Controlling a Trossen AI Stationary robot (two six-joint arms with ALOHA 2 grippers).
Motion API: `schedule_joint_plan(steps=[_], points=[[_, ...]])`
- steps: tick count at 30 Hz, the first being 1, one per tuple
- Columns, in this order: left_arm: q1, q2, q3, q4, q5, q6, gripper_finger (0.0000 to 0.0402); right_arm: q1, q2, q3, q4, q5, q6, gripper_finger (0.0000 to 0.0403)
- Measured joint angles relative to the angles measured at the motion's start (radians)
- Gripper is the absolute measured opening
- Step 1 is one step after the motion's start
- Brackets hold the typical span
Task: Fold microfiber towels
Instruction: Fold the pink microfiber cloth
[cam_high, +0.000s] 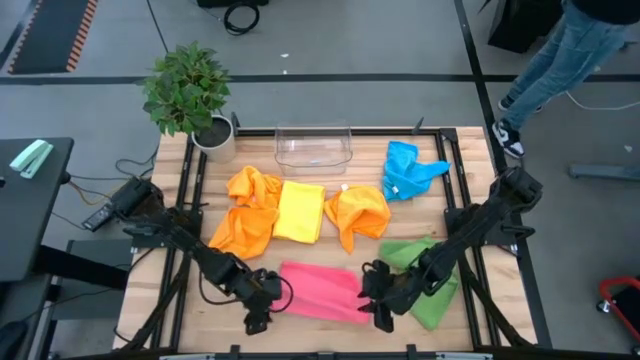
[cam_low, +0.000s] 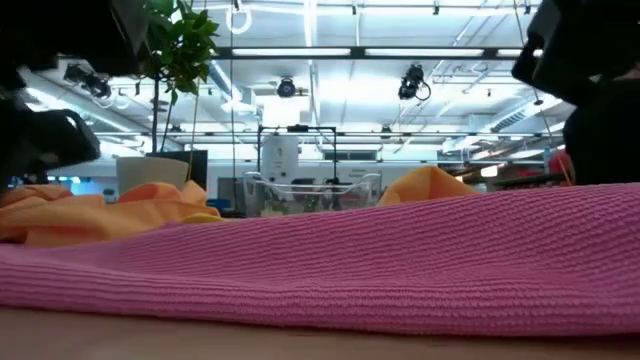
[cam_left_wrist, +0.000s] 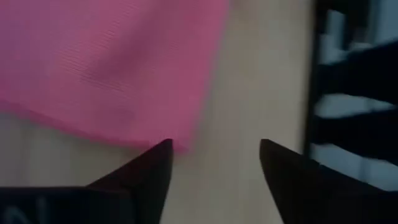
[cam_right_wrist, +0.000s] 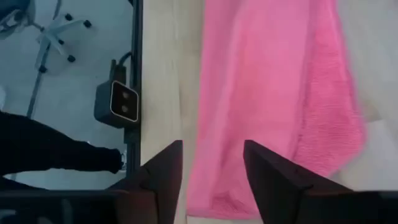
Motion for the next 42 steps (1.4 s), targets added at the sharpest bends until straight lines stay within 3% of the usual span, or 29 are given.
schedule_joint_plan(steps=[6,11,13,21,26,31,35,39,42], points=[[0.033,-0.089,0.0,0.002,0.046,0.008,0.0277,-0.076,0.008,-0.099,-0.019,-0.004,0.102,0.0188],[0.088,-0.132,0.001,0.021,-0.187,0.142,0.0259,-0.094,0.019,-0.158,0.044,-0.002,0.125,0.0188],[0.135,-0.11,0.001,0.066,-0.225,0.207,0.0252,-0.106,0.019,-0.191,0.09,0.006,0.135,0.0188],[0.296,0.011,0.001,0.197,-0.144,0.362,0.0224,-0.171,0.023,-0.29,0.283,0.013,0.1,0.0186],[0.292,0.068,0.001,0.214,-0.041,0.362,0.0197,-0.235,0.094,-0.286,0.403,-0.006,-0.014,0.0186],[0.256,0.165,0.002,0.198,-0.044,0.33,0.0159,-0.287,0.144,-0.269,0.415,-0.016,-0.101,0.0186],[0.258,0.198,0.008,0.169,-0.043,0.241,0.0097,-0.31,0.154,-0.267,0.469,-0.127,-0.148,0.0177],[0.257,0.195,0.006,0.154,-0.05,0.228,0.0018,-0.305,0.155,-0.267,0.469,-0.278,-0.153,0.0135],[0.257,0.193,0.006,0.151,-0.052,0.224,0.0013,-0.286,0.155,-0.267,0.466,-0.36,-0.152,0.009]])
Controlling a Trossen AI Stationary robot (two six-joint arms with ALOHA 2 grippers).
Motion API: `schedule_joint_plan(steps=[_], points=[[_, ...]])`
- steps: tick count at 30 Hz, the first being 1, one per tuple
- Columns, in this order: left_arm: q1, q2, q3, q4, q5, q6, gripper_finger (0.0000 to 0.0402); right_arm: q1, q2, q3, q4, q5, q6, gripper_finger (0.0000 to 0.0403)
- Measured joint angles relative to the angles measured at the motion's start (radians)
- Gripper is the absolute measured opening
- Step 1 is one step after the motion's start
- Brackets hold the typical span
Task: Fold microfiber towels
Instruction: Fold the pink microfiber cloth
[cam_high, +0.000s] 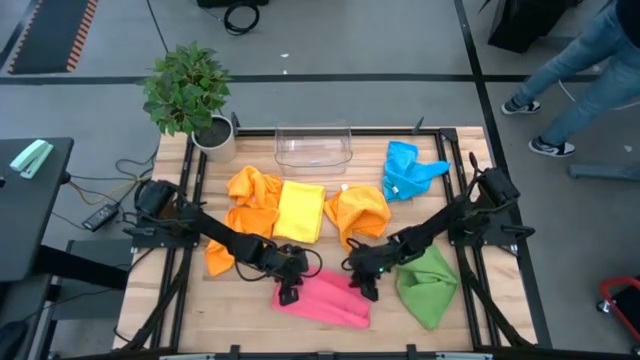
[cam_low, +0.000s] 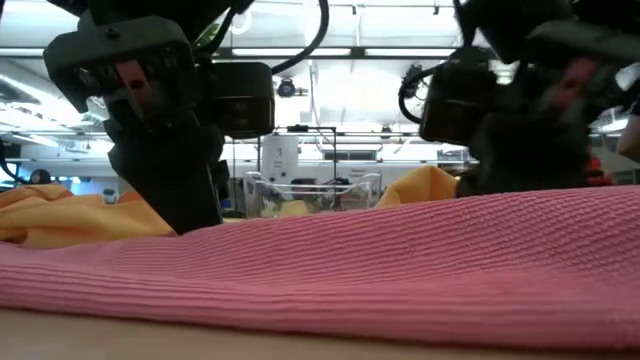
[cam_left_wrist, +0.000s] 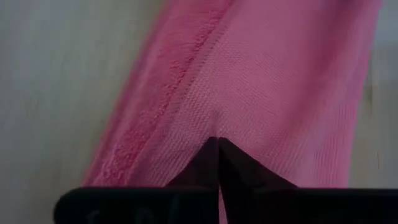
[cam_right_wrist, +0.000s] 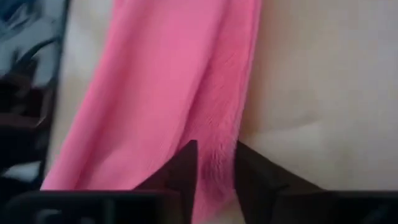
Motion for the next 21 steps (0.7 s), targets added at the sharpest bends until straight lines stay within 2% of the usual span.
schedule_joint_plan(steps=[4,9,12,15,18,21], points=[[-0.006,0.0,0.0,-0.015,0.002,-0.003,0.0013,0.008,-0.012,0.0,-0.014,-0.117,0.061,0.0037],[-0.019,0.0,-0.001,-0.025,-0.005,0.001,0.0009,0.018,-0.096,0.012,-0.04,-0.198,0.146,0.0008],[-0.024,0.0,-0.001,-0.038,-0.013,0.004,0.0006,0.024,-0.176,0.041,-0.107,-0.191,0.205,0.0006],[-0.024,0.0,-0.001,-0.038,-0.013,0.005,0.0006,0.036,-0.231,0.098,-0.264,-0.15,0.257,0.0006],[-0.024,0.0,-0.002,-0.035,-0.019,0.005,0.0008,0.051,-0.242,0.157,-0.423,-0.052,0.266,0.0013],[-0.024,0.0,-0.002,-0.032,-0.02,0.004,0.0005,0.03,-0.206,0.183,-0.501,-0.023,0.261,0.0031]])
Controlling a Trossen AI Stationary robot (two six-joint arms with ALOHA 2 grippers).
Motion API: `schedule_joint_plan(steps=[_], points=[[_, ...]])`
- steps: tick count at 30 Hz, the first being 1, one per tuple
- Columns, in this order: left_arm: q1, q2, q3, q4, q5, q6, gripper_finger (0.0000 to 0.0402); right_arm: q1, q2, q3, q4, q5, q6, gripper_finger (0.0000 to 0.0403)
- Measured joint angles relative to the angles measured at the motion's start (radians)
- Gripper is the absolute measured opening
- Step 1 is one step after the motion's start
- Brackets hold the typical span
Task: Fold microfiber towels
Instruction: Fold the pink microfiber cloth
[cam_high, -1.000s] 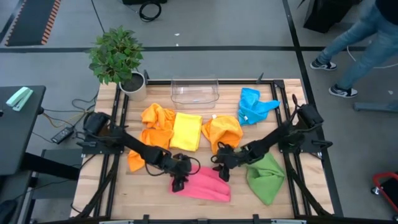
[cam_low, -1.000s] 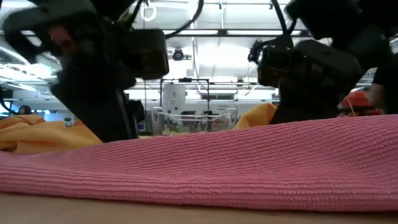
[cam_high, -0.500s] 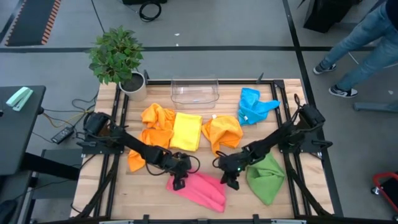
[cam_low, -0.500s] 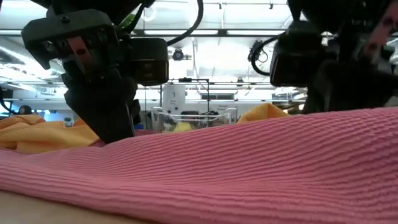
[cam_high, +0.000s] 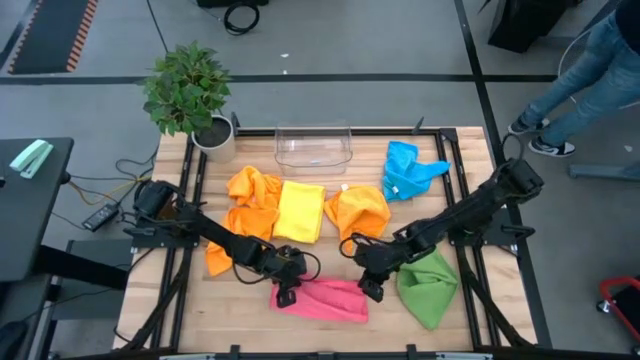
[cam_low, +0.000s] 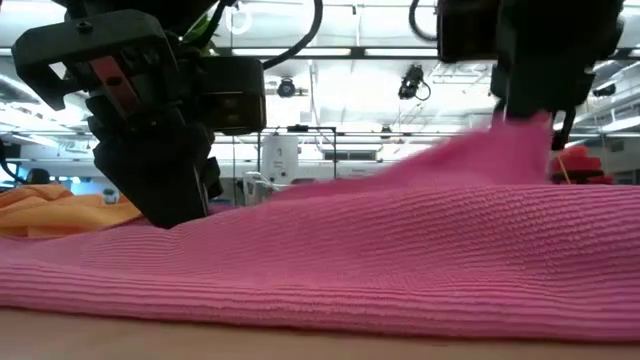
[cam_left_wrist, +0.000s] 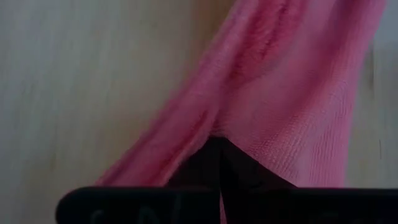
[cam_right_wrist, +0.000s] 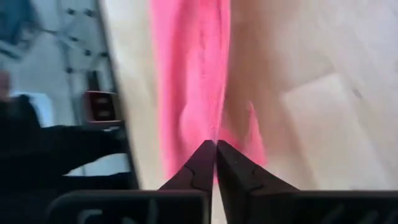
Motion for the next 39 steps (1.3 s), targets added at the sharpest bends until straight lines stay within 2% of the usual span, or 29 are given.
schedule_joint_plan(steps=[5,8,11,14,19,25,29,33,39], points=[[0.0,0.0,-0.001,0.003,0.0,-0.027,0.0009,-0.087,0.092,-0.002,0.02,-0.011,-0.033,0.0086],[-0.006,0.0,-0.001,0.003,-0.004,-0.039,0.0006,-0.129,0.121,-0.002,0.024,-0.052,-0.072,0.013],[-0.014,0.0,-0.001,-0.003,0.009,-0.062,0.0006,-0.113,0.111,-0.002,0.012,-0.068,-0.094,0.0164],[-0.033,-0.002,0.0,-0.025,0.013,-0.088,0.0013,-0.055,0.081,-0.023,0.007,0.005,-0.064,0.0182],[-0.062,-0.002,0.0,-0.017,0.004,-0.125,0.0006,0.039,0.079,-0.102,0.128,0.17,-0.045,0.0184],[-0.065,-0.002,0.0,-0.012,0.009,-0.14,0.0016,0.018,0.074,-0.164,0.277,0.224,-0.183,0.0177],[-0.064,-0.002,-0.001,-0.01,0.011,-0.157,0.0007,-0.002,0.074,-0.161,0.288,0.203,-0.241,0.0177],[-0.064,-0.002,-0.001,-0.01,0.011,-0.16,0.0011,-0.05,0.074,-0.176,0.288,0.089,-0.269,0.0176],[-0.064,-0.002,-0.001,-0.009,0.011,-0.163,0.0011,-0.113,0.08,-0.205,0.334,0.021,-0.325,0.0176]])
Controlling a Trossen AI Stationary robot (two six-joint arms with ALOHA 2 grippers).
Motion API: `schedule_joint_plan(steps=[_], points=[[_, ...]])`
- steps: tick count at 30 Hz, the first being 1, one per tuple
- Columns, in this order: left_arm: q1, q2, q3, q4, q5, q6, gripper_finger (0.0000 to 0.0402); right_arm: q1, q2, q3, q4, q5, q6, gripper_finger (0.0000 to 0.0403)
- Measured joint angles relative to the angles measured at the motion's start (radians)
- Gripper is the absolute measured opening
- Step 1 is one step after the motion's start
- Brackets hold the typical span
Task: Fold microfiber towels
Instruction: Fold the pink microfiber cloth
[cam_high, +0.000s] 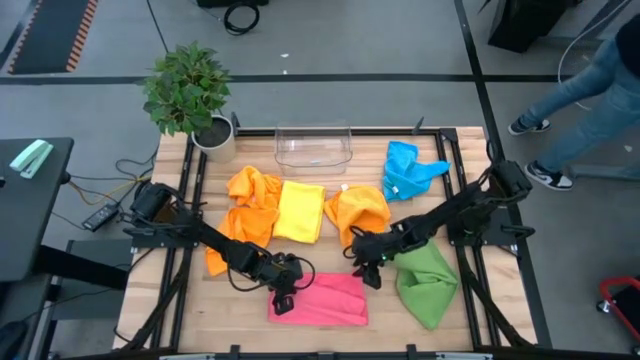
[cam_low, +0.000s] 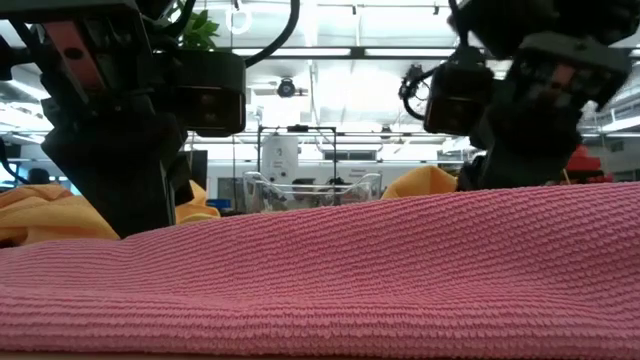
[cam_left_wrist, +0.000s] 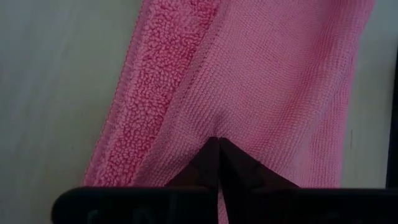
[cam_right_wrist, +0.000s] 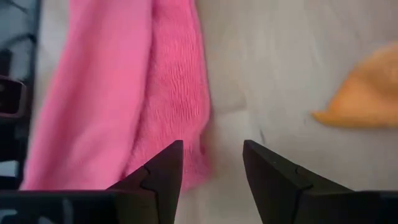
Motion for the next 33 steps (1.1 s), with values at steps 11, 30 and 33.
schedule_joint_plan(steps=[11,30,33], points=[[0.025,0.0,0.0,0.001,0.013,0.0,0.0011,0.003,0.085,-0.012,0.103,-0.134,0.015,0.0158],[0.029,0.0,-0.001,0.003,-0.03,0.006,0.0009,0.04,-0.198,0.031,-0.139,-0.133,0.187,0.0015],[0.029,0.0,-0.001,0.005,-0.032,0.007,0.0006,0.004,-0.172,0.03,-0.141,-0.158,0.175,0.0044]])
